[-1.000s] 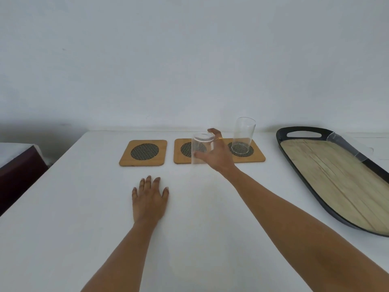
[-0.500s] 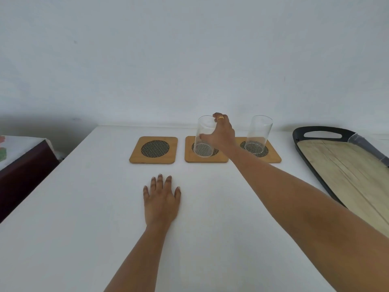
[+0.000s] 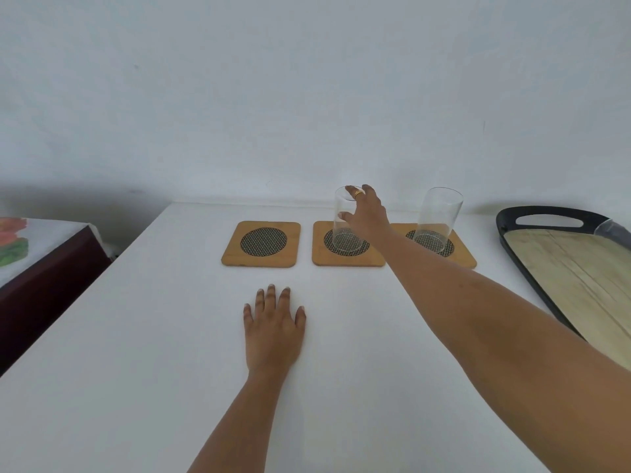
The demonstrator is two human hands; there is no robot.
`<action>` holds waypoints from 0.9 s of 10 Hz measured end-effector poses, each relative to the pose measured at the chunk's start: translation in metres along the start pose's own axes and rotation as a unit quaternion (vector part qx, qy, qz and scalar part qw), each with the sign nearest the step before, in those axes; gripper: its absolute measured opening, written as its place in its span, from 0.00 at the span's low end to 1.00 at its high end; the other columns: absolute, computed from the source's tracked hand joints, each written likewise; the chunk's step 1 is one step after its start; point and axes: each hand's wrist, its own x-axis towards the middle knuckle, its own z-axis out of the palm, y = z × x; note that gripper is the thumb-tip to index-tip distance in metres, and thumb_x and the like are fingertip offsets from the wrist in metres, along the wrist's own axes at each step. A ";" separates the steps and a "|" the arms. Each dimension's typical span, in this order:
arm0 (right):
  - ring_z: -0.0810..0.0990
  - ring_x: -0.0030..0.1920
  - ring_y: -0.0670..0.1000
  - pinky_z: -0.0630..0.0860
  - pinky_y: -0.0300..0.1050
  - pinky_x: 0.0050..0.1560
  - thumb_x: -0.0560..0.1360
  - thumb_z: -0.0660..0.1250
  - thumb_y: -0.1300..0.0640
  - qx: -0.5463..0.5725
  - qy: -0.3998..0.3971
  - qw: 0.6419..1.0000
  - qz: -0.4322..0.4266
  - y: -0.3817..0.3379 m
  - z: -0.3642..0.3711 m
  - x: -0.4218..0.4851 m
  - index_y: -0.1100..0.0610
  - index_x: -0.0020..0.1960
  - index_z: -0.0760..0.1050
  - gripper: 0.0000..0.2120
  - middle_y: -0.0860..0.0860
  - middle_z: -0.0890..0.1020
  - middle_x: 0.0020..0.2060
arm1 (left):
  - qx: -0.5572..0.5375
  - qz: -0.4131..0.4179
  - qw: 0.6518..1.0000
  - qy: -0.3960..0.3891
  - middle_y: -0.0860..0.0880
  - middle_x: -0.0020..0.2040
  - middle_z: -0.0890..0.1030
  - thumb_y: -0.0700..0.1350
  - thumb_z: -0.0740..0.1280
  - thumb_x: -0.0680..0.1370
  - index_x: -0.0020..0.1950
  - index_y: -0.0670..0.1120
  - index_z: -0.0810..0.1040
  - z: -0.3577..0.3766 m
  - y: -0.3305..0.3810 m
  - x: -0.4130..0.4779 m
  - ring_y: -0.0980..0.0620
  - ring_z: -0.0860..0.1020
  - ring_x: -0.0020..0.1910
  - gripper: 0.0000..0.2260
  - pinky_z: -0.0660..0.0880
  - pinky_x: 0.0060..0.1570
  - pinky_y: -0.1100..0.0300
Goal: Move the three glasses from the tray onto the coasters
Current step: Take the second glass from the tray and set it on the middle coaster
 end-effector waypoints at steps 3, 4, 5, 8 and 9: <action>0.66 0.71 0.60 0.64 0.50 0.68 0.77 0.64 0.55 0.000 0.008 1.000 -0.004 0.002 0.002 0.000 0.55 0.75 0.57 0.29 0.58 0.54 0.76 | -0.003 -0.002 1.000 0.004 0.48 0.77 0.58 0.56 0.51 0.80 0.75 0.50 0.57 0.001 0.000 0.001 0.48 0.53 0.77 0.24 0.50 0.75 0.48; 0.68 0.69 0.60 0.66 0.50 0.66 0.77 0.63 0.55 0.000 0.012 1.000 -0.002 0.002 0.004 0.000 0.55 0.75 0.57 0.29 0.58 0.53 0.76 | -0.003 -0.004 1.000 0.005 0.48 0.77 0.58 0.56 0.51 0.80 0.75 0.51 0.57 0.001 0.000 0.001 0.49 0.53 0.77 0.24 0.50 0.75 0.48; 0.69 0.68 0.60 0.67 0.50 0.66 0.77 0.63 0.54 -0.001 0.014 1.000 -0.003 0.002 0.005 0.000 0.55 0.75 0.57 0.29 0.57 0.52 0.76 | -0.005 -0.005 1.000 0.002 0.48 0.77 0.57 0.56 0.50 0.80 0.75 0.51 0.57 0.001 -0.001 0.001 0.49 0.53 0.77 0.24 0.49 0.75 0.48; 0.50 0.76 0.58 0.63 0.55 0.70 0.76 0.65 0.53 -0.003 0.043 0.998 -0.035 0.005 0.006 -0.001 0.51 0.76 0.53 0.33 0.55 0.50 0.77 | -0.003 -0.005 1.000 0.001 0.48 0.77 0.58 0.56 0.51 0.80 0.75 0.50 0.57 0.000 0.000 0.001 0.49 0.53 0.77 0.24 0.50 0.75 0.48; 0.51 0.76 0.56 0.63 0.54 0.71 0.77 0.64 0.55 -0.010 0.040 0.998 -0.055 0.004 0.006 0.000 0.52 0.75 0.56 0.30 0.55 0.53 0.77 | -0.003 -0.004 1.000 -0.001 0.48 0.77 0.58 0.56 0.50 0.80 0.75 0.50 0.57 -0.001 0.001 0.001 0.49 0.53 0.77 0.24 0.49 0.75 0.48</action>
